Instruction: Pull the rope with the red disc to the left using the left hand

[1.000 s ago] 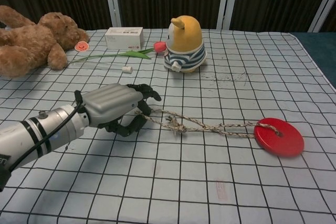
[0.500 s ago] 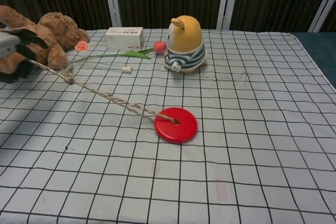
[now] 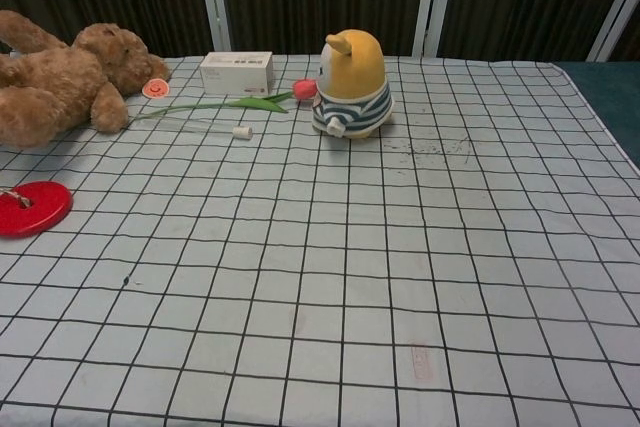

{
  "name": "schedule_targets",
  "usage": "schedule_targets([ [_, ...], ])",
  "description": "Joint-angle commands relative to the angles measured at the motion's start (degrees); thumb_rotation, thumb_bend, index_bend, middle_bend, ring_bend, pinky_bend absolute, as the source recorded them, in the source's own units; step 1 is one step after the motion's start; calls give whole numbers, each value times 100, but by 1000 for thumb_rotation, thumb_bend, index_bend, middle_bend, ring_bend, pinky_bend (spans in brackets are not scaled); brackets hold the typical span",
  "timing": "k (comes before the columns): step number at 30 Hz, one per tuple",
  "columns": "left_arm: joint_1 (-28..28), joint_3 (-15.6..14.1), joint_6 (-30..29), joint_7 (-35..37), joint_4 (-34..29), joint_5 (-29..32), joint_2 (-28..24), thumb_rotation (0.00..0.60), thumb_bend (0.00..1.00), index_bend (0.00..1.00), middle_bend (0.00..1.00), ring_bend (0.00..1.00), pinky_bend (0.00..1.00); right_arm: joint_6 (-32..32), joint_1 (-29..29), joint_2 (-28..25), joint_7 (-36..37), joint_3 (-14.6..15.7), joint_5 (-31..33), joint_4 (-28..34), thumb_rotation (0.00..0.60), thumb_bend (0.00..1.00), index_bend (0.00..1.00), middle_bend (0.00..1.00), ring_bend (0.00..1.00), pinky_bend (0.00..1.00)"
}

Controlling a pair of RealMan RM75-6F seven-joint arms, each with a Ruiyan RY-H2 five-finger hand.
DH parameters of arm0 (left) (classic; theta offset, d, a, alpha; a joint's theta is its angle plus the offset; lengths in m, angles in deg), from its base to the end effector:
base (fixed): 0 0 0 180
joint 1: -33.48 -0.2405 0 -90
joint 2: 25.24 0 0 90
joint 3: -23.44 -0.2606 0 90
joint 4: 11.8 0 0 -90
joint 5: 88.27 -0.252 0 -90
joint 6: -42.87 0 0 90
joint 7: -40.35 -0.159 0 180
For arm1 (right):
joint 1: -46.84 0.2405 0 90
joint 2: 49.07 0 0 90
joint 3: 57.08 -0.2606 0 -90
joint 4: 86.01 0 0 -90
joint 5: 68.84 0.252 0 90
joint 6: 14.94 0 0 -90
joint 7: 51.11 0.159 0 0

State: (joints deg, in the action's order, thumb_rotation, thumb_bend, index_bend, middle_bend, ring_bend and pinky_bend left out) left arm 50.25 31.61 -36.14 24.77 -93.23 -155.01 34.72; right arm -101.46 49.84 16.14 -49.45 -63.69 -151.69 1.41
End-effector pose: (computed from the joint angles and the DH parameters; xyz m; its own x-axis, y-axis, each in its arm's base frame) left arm -0.3677 0.2991 0.2088 0.7508 -0.0771 0.6560 0.6558 0.2057 -0.7264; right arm -0.3558 -0.2053 0.1445 0.4228 0.0809 0.9026 -0.9054 0.0799 0.4169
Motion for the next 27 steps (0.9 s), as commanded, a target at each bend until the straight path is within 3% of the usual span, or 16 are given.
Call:
schedule_targets([
  [1,21,93,-150,-234,-42,-30,6,600,858,909,224,5,190,1,-13,11,53,8,13,-41,600,29,0,0,0,0],
  [5,98,280,-497,-536,-27,-102,196,600,867,909,231,19,189,-1,-45,25,154,11,60,-130,600,29,0,0,0,0],
  [7,155,313,-557,-352,-92,-281,343,600,868,906,231,24,194,9,-56,30,209,8,90,-181,600,29,0,0,0,0],
  [12,368,100,-279,1000,-53,-1125,791,600,827,848,251,71,231,87,-34,81,282,6,131,-268,600,29,0,0,0,0],
  [13,405,47,-247,1154,42,-1264,892,600,798,794,246,79,235,96,-29,91,282,8,128,-274,600,29,0,0,0,0],
  [14,473,-27,-177,1212,197,-1429,1011,600,722,642,215,79,233,99,-24,96,275,11,119,-270,600,29,0,0,0,0],
  [15,507,-58,-130,1226,289,-1492,1066,600,608,403,155,59,218,99,-22,98,270,12,115,-266,600,29,0,0,0,0],
  [17,590,-166,164,1226,307,-1531,1066,600,403,60,38,14,146,90,-22,94,259,9,110,-243,600,29,0,0,0,0],
  [19,638,-195,353,1210,242,-1496,1010,600,342,3,11,2,106,83,-24,89,260,5,110,-233,600,29,0,0,0,0],
  [22,695,-233,623,1221,135,-1426,919,600,286,0,0,0,36,46,-35,80,296,-18,121,-213,600,29,0,0,0,0],
  [27,562,-235,628,1166,-118,-1249,719,600,293,0,0,0,5,8,-66,76,371,1,94,-215,600,29,0,0,0,0],
])
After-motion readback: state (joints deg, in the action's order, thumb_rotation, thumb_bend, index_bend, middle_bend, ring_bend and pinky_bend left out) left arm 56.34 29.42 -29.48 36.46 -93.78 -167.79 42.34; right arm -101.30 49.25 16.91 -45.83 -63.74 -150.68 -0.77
